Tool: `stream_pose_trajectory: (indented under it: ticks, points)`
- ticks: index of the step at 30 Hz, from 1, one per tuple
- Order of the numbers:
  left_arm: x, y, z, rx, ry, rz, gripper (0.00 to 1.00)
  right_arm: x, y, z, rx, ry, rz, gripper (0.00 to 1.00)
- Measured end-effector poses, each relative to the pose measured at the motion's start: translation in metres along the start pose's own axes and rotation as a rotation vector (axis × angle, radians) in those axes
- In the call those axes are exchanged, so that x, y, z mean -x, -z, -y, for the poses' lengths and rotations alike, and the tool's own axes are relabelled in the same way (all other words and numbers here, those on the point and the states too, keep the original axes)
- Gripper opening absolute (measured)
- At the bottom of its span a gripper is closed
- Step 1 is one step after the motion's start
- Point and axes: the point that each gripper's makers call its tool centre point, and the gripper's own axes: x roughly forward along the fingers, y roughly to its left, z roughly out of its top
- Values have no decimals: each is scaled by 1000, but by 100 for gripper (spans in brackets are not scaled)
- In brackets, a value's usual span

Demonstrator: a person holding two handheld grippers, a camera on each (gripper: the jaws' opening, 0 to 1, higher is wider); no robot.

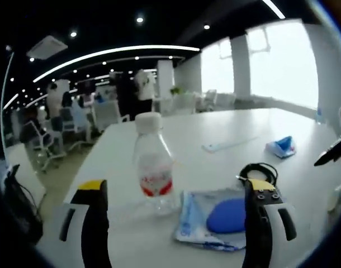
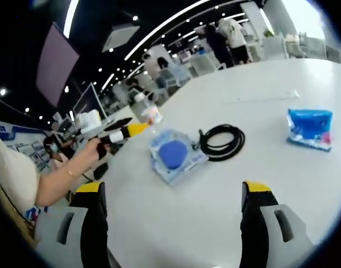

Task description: Arrange the tabletop items into an orderly group along one side of the table until the central work area is clear of visible clutter.

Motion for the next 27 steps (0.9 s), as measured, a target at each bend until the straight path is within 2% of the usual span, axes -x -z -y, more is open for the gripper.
stream_pose_trajectory:
  ticks: [4, 7, 11, 15, 19, 20, 21, 22, 23, 24, 27]
  points:
    - [12, -1, 11, -31, 20, -21, 99, -1, -9, 6, -12, 17, 21, 99]
    - [21, -1, 28, -41, 77, -37, 99, -2, -16, 12, -8, 38, 26, 98]
    - [30, -1, 39, -59, 98, -66, 99, -4, -24, 17, -9, 46, 39, 98]
    - [41, -3, 54, -38, 133, -66, 99, -9, -26, 17, -1, 37, 26, 99]
    - [53, -2, 69, -66, 161, -96, 99, -12, -30, 13, 6, 17, 24, 99]
    - [56, -4, 72, -59, 164, -92, 99, -13, -32, 14, 5, 17, 27, 99]
    - [60, -9, 85, 5, 213, -68, 99, -14, -33, 14, 2, 17, 32, 99]
    - [63, -8, 86, -11, 216, -79, 99, -14, -34, 15, 0, 20, 33, 99]
    - [67, -6, 89, -74, 203, -102, 99, -15, -36, 14, -1, 19, 34, 99]
    - [70, -6, 91, -103, 198, -105, 99, -16, -36, 13, 0, 17, 34, 99]
    - [79, -8, 103, -94, 209, -101, 99, -19, -38, 9, 11, 13, 32, 99]
